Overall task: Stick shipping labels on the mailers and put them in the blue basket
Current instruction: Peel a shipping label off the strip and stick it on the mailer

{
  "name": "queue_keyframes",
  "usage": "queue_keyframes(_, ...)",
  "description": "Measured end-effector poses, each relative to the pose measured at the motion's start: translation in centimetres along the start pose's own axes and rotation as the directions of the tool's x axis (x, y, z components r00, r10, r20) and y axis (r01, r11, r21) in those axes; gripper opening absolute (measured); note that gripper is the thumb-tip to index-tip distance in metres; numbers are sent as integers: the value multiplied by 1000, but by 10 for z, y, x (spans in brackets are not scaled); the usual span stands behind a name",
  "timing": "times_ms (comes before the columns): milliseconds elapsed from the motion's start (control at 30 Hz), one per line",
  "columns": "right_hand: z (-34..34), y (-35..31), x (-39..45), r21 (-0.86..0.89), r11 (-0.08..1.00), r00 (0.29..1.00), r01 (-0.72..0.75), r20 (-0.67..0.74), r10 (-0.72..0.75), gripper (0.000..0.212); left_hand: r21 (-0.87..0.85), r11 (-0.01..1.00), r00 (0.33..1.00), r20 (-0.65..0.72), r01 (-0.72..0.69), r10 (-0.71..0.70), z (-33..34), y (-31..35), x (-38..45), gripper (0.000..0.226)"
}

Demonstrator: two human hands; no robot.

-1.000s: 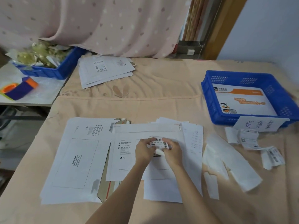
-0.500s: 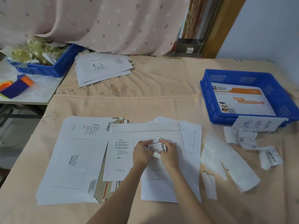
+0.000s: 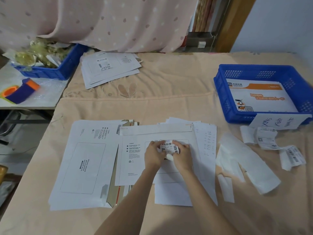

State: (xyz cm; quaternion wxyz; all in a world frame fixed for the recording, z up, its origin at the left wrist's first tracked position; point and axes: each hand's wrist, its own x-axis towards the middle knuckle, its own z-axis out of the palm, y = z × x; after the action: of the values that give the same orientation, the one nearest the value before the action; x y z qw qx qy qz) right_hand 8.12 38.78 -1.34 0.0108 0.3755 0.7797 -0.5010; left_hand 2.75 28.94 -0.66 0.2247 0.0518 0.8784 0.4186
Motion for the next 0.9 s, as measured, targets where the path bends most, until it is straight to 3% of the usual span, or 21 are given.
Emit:
queue_keyframes(633, -3, -1, -4, -102, 995, 999, -13, 36, 17, 50, 30, 999, 999, 32, 13, -14, 2, -7, 4, 41)
queue_keyframes(800, -3, -1, -11, -316, 946, 994, 65, 101, -35, 58, 369, 928, 995, 95, -52, 18, -1, -7, 3, 47)
queue_keyframes(900, -5, -3, -14, -458, 884, 994, 99, 91, -64, 62, 446, 892, 993, 116, -79, 30, -2, -10, 0, 47)
